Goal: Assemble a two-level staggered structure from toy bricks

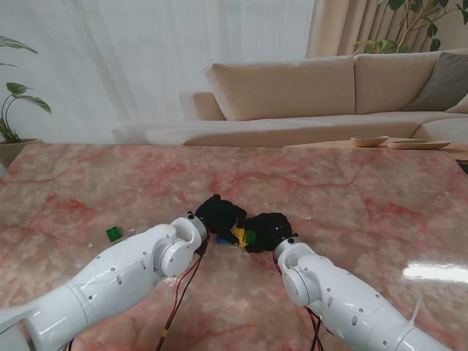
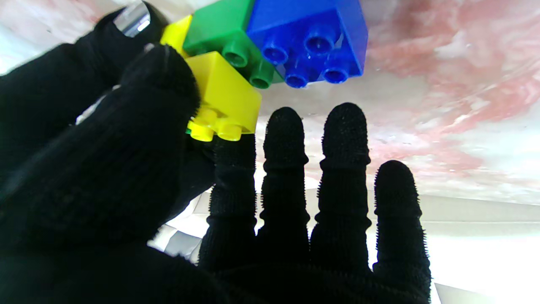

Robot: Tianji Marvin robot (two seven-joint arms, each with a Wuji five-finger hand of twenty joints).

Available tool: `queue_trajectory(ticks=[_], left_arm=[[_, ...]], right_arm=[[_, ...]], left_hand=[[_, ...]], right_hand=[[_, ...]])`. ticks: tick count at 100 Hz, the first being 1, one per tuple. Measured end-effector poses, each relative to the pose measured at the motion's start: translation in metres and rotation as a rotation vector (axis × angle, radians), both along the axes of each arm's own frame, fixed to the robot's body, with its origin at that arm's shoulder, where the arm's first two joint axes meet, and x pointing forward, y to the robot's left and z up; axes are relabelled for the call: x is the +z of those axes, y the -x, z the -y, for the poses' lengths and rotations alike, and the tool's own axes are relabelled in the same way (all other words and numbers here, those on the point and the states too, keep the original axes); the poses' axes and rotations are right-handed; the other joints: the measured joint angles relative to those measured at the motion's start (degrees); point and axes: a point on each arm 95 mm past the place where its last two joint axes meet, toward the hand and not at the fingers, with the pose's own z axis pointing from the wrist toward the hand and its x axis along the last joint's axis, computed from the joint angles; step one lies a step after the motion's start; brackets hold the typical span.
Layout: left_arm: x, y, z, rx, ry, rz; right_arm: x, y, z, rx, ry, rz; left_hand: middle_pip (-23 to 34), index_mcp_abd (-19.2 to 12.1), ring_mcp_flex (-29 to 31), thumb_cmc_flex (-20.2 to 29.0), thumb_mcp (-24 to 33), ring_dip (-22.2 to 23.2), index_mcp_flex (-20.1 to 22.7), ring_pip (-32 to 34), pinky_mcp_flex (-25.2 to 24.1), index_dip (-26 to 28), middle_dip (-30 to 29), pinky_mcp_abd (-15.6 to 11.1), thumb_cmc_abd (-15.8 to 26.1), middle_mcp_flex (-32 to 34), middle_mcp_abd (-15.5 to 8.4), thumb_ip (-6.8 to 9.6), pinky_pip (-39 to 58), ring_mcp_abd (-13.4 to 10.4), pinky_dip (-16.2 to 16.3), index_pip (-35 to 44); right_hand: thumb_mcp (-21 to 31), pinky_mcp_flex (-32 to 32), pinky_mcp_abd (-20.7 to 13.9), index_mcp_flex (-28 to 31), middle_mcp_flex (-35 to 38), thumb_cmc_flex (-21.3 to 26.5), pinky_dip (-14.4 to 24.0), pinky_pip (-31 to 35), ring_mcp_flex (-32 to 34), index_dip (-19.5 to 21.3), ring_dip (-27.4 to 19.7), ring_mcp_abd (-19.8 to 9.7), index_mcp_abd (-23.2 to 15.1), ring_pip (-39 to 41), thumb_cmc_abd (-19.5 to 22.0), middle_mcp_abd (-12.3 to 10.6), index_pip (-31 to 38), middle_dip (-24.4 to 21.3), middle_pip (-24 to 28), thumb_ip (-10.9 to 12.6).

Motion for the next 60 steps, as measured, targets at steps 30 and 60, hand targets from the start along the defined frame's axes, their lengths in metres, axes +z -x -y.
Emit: queue_trajectory(ticks=[30,60], left_arm=[[-0.0029,-0.0009,0.0012,0.01,0.011,0.005],[-0.0042,-0.0023,0.0022,0.007,0.015,0.003]], right_arm=[[0.0,-0.0003,0.0005,-0.001,-0.002,-0.003],[0.0002,-0.0008,0.0014,-0.002,-0.001,-0.004]], left_hand=[[0.7,0.0,0.0,-0.7,-0.5,0.0,0.7,0.1,0.0,-0.1,-0.4,0.0,-1.0,0.0,0.0,-0.03,0.0,0.0,0.1,1.6],[1.5,0.0,0.0,-0.7,-0.5,0.0,0.8,0.7,0.0,-0.2,-1.0,0.0,-1.6,0.0,0.0,-0.03,0.0,0.0,0.1,2.4]], right_hand=[[0.0,0.0,0.0,0.0,-0.1,0.0,0.0,0.0,0.0,0.1,0.0,0.0,0.0,0.0,0.0,0.0,-0.1,0.0,0.0,0.0],[0.0,0.0,0.0,-0.2,-0.1,0.1,0.0,0.0,0.0,0.1,0.0,0.0,0.0,0.0,0.0,0.0,-0.3,0.0,0.0,0.0]])
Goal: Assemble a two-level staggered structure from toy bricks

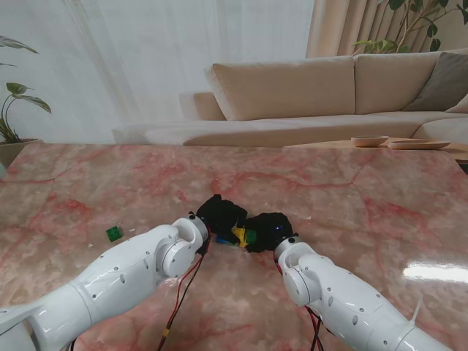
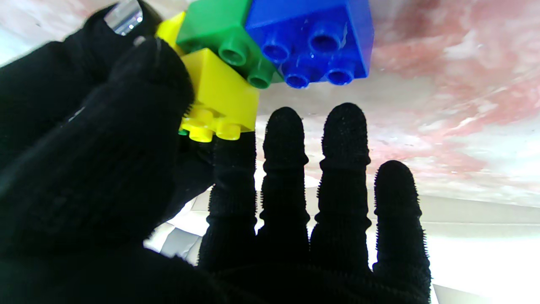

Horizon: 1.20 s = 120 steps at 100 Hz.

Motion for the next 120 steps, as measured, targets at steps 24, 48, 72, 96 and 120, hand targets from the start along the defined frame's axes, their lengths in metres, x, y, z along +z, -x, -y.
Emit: queue_trajectory(ticks=[24,48,72,96,120], left_arm=[[-0.0002,-0.0002,-0.0006,-0.004,0.003,0.001],[-0.0006,0.0005,-0.0013,-0.007,0.011,0.001],[-0.0027,0.0009,-0.0028,-0.014,0.022,0.001],[-0.0034,0.0007,-0.003,-0.016,0.024,0.003],[-0.0031,0.0005,-0.003,-0.021,0.022,0.007]], right_arm=[[-0.0002,0.0004,-0.0004,0.0,0.002,0.003],[-0.0008,0.0014,-0.0017,-0.007,0.007,0.011],[-0.0007,0.0015,-0.0024,-0.005,0.008,0.01],[-0.0006,0.0015,-0.0027,-0.004,0.009,0.008],[-0.0005,0.0016,-0.0027,-0.003,0.009,0.008]], left_hand=[[0.0,0.0,0.2,0.0,0.0,0.0,0.0,0.0,-0.1,0.0,-0.5,0.0,-0.5,0.0,-0.1,0.01,0.0,0.0,0.0,0.4],[0.7,0.0,0.2,0.0,0.0,0.0,0.0,0.0,-0.2,0.0,-0.6,0.0,-0.5,0.0,-0.1,0.01,0.0,0.0,0.0,0.4],[0.7,0.0,0.2,0.0,0.0,0.0,0.0,0.0,-0.9,0.0,-0.6,0.0,-0.5,0.0,-0.2,0.01,0.0,0.0,0.1,0.5],[0.7,0.0,0.1,0.0,0.0,0.0,0.0,0.0,-1.5,0.1,-0.6,0.0,-0.6,0.0,-0.2,0.01,0.0,0.0,0.1,0.8],[0.7,0.0,0.0,0.0,0.0,0.0,0.0,0.0,-2.4,0.2,-1.4,-0.1,-1.1,-1.2,-0.2,0.01,-0.1,0.0,0.2,1.2]], right_hand=[[0.0,0.0,0.0,0.0,0.0,0.0,0.0,0.0,0.0,0.0,0.0,0.0,0.0,0.1,0.1,0.0,0.0,0.0,0.0,0.0],[0.0,0.0,0.0,0.0,0.0,-0.5,0.0,0.0,0.0,0.2,0.0,0.0,0.0,0.5,0.5,0.0,0.1,0.0,0.0,0.0],[0.0,0.0,0.0,0.0,0.0,-0.5,0.0,0.0,0.0,0.7,0.0,0.0,0.3,0.5,0.7,0.1,0.1,0.4,0.1,0.0],[0.0,0.0,0.0,0.0,0.0,-0.5,0.0,0.1,0.0,0.8,0.0,0.0,0.6,0.5,0.8,0.2,0.2,0.6,0.1,0.0],[0.0,0.0,0.0,0.0,0.0,-0.5,0.0,0.1,0.0,0.8,0.0,0.0,0.6,0.5,0.9,0.2,0.2,0.6,0.1,0.0]])
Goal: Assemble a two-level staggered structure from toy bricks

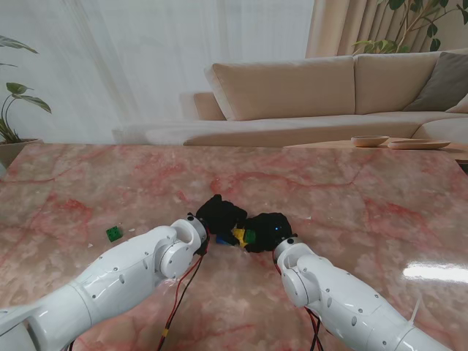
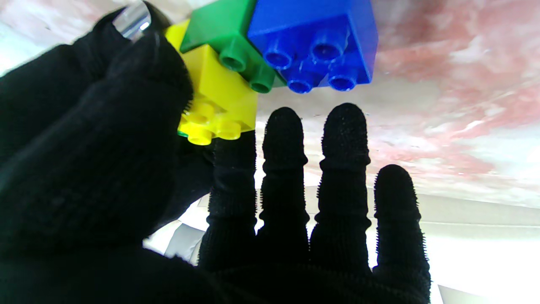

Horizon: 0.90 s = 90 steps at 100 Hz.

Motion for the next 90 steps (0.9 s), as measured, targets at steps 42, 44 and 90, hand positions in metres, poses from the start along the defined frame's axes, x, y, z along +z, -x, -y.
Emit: queue_trajectory(ticks=[42,44,90], left_arm=[[-0.0018,0.0008,-0.0007,0.006,0.012,0.012],[-0.0018,0.0008,-0.0007,0.007,0.013,0.013],[-0.0022,0.0008,-0.0015,0.011,0.015,0.026]], right_arm=[[0.0,0.0,-0.0001,0.002,0.0,0.0],[0.0,0.0,-0.0001,0.002,0.0,0.0],[0.0001,-0.0001,0.0001,0.006,0.002,0.001]], left_hand=[[2.3,0.0,-1.6,-1.9,0.1,0.0,0.0,-0.1,-1.4,3.1,-6.9,-0.5,0.0,-2.9,0.0,-0.95,-1.4,0.0,1.2,0.2],[2.3,0.0,-1.6,-1.9,0.1,0.0,0.0,-0.1,-1.4,3.1,-6.9,-0.5,0.0,-2.9,0.0,-0.95,-1.4,0.0,1.2,0.2],[2.6,0.0,-2.1,-3.0,0.1,0.0,0.1,-0.1,-2.1,4.6,-7.5,-0.5,0.6,-3.7,0.0,-0.95,-2.1,0.0,1.3,0.2]], right_hand=[[0.0,0.0,0.0,0.0,0.0,0.0,0.0,0.6,0.0,0.0,0.0,0.0,0.2,0.0,0.1,0.1,0.0,0.0,0.0,0.0],[0.0,0.0,0.0,0.0,0.0,0.0,0.0,0.6,0.0,0.0,0.0,0.0,0.2,0.0,0.1,0.1,0.0,0.0,0.0,0.0],[0.0,0.0,0.0,0.0,0.0,0.0,0.0,0.6,0.0,0.0,0.0,0.0,0.4,0.0,0.1,0.2,0.0,0.0,0.0,0.0]])
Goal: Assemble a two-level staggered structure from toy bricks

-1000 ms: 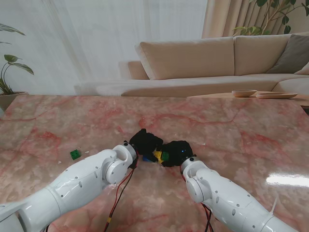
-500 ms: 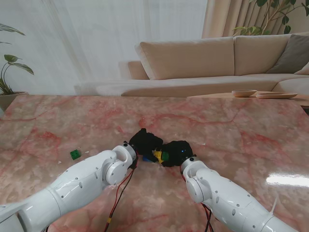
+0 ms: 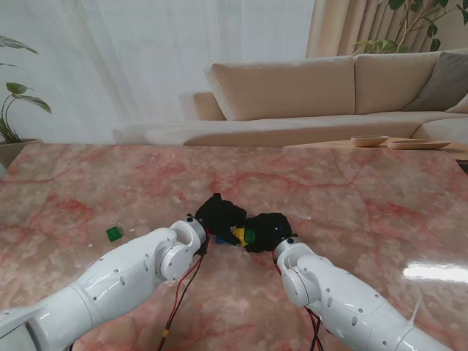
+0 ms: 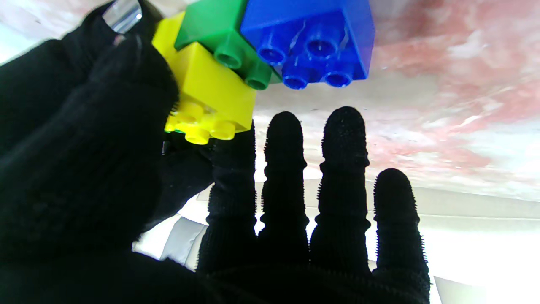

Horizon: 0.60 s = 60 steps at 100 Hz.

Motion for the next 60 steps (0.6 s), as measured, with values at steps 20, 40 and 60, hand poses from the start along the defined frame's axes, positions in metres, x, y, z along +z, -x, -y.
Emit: queue_trajectory(ticks=[20,40,60], left_arm=[[-0.0005,-0.0005,-0.0007,0.001,-0.003,0.001],[-0.001,-0.0011,-0.0013,0.004,-0.002,0.005],[-0.001,-0.0016,-0.0019,0.004,0.006,0.01]], right_arm=[[-0.0001,0.0002,0.0,0.005,0.001,0.002],[0.0,0.0002,0.0003,0.009,0.003,0.001],[0.0001,0.0002,0.0003,0.009,0.003,0.0]], left_hand=[[0.1,0.0,0.0,0.0,0.0,0.0,0.0,0.0,-0.1,0.5,-0.1,0.0,0.0,-0.9,0.0,0.0,0.0,0.0,0.0,0.0],[0.1,0.0,0.0,0.0,0.0,0.0,0.0,0.0,-0.1,0.6,-0.1,0.0,0.0,-0.9,0.0,0.0,0.0,0.0,0.0,0.0],[0.1,0.1,-1.5,-0.7,0.7,0.0,0.0,0.0,-0.8,1.9,-0.2,0.0,0.0,-2.2,0.0,0.07,-1.0,0.0,0.0,-0.2]], right_hand=[[0.0,0.0,0.0,-0.1,-0.1,0.0,0.0,0.0,0.0,0.0,0.0,0.0,0.5,0.0,0.1,0.3,0.0,0.0,0.0,0.0],[0.0,0.0,0.0,-0.2,-0.2,0.1,0.0,0.0,0.0,0.0,0.0,0.0,0.5,0.0,0.3,0.3,0.0,0.0,0.0,0.0],[0.0,0.0,0.0,-0.2,-0.2,0.1,0.0,0.0,0.0,0.0,0.0,0.0,0.5,0.0,0.3,0.3,0.0,0.0,0.0,0.0]])
